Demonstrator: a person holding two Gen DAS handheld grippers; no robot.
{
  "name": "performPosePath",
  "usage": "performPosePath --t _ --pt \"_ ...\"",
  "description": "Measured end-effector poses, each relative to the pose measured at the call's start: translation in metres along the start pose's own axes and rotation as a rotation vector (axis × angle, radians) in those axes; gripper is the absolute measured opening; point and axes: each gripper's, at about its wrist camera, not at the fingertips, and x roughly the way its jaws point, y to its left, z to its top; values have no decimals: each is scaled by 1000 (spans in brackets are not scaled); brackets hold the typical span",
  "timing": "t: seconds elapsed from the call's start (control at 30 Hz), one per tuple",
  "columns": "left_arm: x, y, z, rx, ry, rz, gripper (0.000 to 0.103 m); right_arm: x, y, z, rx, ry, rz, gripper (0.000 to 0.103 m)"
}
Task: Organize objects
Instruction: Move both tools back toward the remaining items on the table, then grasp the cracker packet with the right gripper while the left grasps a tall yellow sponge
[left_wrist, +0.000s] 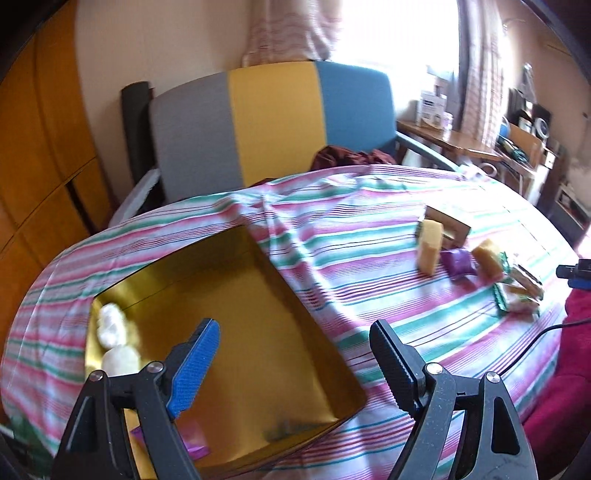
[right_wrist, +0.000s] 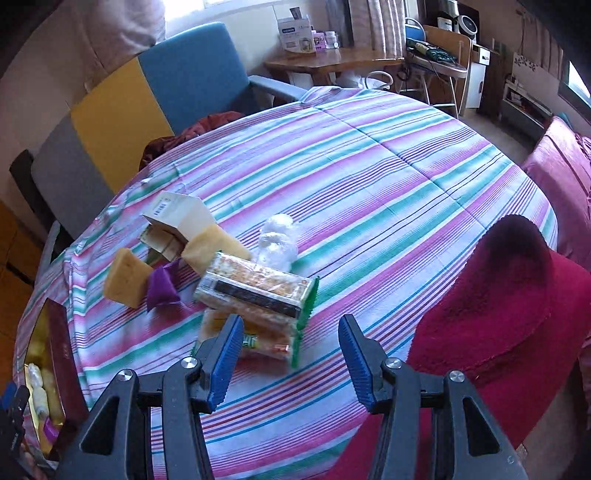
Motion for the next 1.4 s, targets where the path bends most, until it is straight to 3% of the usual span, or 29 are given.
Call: performPosePath --t 0.37,0.53,0.8,0.9,1.03,1.2,1.4 --pt "16 -40 0 71 52 -63 84 46 53 26 -450 136 44 66" --pt "24 -45 -1 74 74 -68 84 74 65 33 -599 218 15 71" --pt "37 -53 2 82 108 -84 84 101 58 39 -635 304 -3 72" --pt "40 -59 4 90 112 -94 84 100 56 36 -643 303 -18 55" --pt "46 -67 14 90 112 -115 84 90 55 32 -660 278 -34 47" --pt "60 -80 35 83 110 -144 84 68 50 28 -617 222 -5 47" --pt "94 -107 56 117 130 -168 82 42 45 34 -487 118 112 47"
